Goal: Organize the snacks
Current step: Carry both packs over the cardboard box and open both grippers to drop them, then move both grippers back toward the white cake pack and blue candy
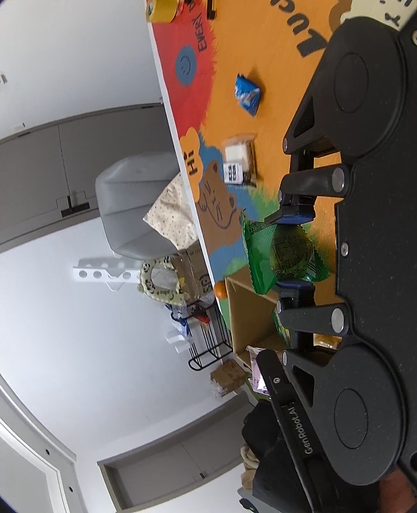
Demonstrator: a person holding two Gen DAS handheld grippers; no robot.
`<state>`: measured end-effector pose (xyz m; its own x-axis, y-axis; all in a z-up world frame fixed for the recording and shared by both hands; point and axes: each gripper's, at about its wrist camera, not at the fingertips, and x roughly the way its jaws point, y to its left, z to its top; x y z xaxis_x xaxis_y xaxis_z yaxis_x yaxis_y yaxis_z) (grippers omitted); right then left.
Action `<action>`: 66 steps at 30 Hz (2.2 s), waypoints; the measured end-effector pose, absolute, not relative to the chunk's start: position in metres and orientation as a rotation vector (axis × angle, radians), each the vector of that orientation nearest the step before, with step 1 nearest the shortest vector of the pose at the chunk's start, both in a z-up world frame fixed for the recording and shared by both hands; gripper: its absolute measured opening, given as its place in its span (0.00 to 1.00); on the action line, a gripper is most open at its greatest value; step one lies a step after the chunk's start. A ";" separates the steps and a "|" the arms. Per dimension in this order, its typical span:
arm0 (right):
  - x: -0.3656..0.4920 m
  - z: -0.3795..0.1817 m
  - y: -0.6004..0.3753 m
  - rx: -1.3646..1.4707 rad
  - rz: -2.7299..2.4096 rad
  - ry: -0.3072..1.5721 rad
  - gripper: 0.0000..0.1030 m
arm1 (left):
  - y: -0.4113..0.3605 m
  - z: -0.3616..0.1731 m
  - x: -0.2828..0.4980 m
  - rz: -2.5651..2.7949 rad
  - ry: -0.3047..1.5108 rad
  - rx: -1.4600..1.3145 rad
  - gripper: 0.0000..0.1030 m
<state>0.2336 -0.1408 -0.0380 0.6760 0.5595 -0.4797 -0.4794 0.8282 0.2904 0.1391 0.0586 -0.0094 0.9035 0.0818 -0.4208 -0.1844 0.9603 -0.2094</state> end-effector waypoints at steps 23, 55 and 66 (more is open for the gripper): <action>0.249 -0.039 -0.079 0.105 0.683 0.606 0.29 | 0.122 -0.017 0.154 0.254 0.435 -0.288 0.38; 0.244 -0.047 -0.096 0.158 0.618 0.622 0.83 | 0.127 -0.019 0.131 0.293 0.437 -0.306 0.85; 0.249 -0.059 -0.155 0.213 0.537 0.636 0.94 | 0.083 -0.017 0.142 0.237 0.452 -0.254 0.91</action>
